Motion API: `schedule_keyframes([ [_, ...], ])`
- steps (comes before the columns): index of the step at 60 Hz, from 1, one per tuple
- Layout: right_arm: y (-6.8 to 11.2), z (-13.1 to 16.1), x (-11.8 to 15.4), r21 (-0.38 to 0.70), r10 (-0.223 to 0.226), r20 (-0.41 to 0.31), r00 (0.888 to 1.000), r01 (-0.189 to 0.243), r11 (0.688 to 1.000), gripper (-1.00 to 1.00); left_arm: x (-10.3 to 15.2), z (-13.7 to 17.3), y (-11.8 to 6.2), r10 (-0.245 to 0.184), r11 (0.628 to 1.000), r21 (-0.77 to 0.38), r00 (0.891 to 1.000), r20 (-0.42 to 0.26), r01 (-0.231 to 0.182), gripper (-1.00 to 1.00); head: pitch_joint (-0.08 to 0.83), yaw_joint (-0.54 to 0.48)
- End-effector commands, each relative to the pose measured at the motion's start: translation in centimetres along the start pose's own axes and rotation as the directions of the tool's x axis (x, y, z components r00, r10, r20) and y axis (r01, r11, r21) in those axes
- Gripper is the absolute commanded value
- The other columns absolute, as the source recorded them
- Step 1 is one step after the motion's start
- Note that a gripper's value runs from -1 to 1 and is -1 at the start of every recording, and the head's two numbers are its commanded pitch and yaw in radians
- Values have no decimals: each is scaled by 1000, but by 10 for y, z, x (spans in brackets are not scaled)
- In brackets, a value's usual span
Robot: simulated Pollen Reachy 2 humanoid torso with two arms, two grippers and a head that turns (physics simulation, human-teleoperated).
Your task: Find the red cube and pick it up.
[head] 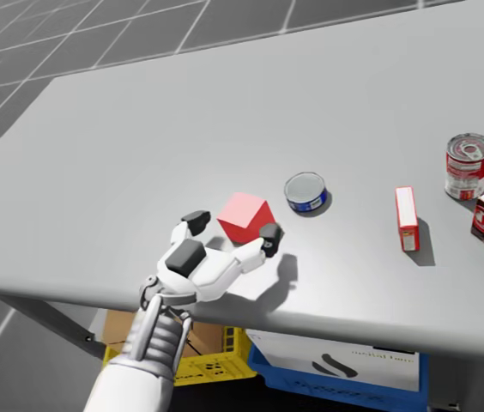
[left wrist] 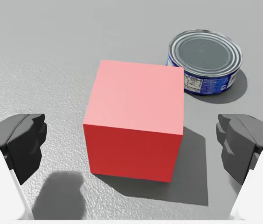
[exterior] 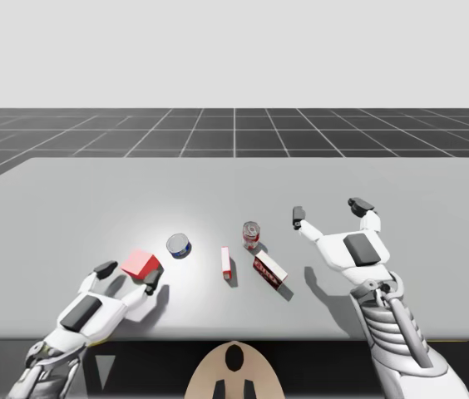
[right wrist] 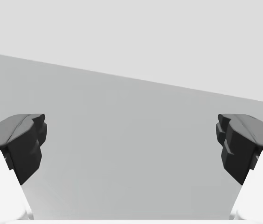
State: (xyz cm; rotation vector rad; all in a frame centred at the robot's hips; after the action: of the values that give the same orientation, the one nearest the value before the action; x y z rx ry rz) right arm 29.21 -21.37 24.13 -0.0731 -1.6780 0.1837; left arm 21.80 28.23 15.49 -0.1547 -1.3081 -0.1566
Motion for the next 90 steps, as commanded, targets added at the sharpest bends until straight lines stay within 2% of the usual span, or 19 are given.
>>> schedule_keyframes([
  [1, 1, 0, 0, 1, -10, -2, 1000, 10, 1000, -1000, -5, -17, -4, 28, 1000, 7, 1000, -12, -28, -1000, 719, 420],
  [12, 1, 0, 0, 3, -15, -2, 1000, 15, 1000, -1000, -6, -31, -5, 50, 998, 27, 998, -38, -49, -1000, 718, 413],
  [18, 1, 0, 0, 2, -18, -1, 1000, 18, 1000, -1000, -9, -35, -9, 40, 999, 27, 998, -51, -39, -1000, 717, 410],
  [20, 1, 0, 0, 2, -18, 0, 1000, 18, 1000, -1000, -10, -35, -9, 36, 999, 30, 998, -52, -34, -852, 717, 409],
  [21, 1, 0, 0, 2, -19, 0, 1000, 19, 1000, -1000, -11, -36, -10, 31, 999, 35, 998, -52, -30, -766, 716, 409],
  [23, 1, 0, 1, 3, -20, 0, 1000, 20, 1000, -1000, -12, -36, -11, 30, 999, 40, 998, -50, -28, 489, 714, 408],
  [24, 1, 0, 0, 3, -20, 0, 1000, 20, 1000, -1000, -13, -36, -11, 25, 999, 40, 998, -51, -23, 900, 713, 408],
  [25, 1, 0, 0, 3, -20, 0, 1000, 20, 1000, -1000, -14, -35, -11, 23, 999, 41, 998, -52, -21, 928, 713, 409],
  [38, 1, 0, 1, 2, -29, -2, 1000, 29, 1000, -1000, -16, -31, -10, 8, 998, 59, 999, -52, -5, 1000, 656, 414],
  [53, 1, -1, 1, -10, -31, -5, 1000, 31, 999, -1000, -18, -31, -9, -2, 997, 73, 998, -57, 6, 991, 424, 416],
  [63, 0, -2, 1, -22, -33, -8, 999, 33, 999, -1000, -10, -28, -11, -18, 997, 80, 999, -45, 21, 996, 357, 427],
  [78, -2, -3, 1, -27, -34, -19, 999, 33, 999, -1000, 33, -14, -8, -84, 991, 108, 996, 34, 80, 977, 319, 438],
  [90, -3, -3, 2, -26, -43, -26, 999, 42, 999, -1000, 73, -2, -7, -137, 982, 146, 983, 122, 119, 980, 302, 442],
])
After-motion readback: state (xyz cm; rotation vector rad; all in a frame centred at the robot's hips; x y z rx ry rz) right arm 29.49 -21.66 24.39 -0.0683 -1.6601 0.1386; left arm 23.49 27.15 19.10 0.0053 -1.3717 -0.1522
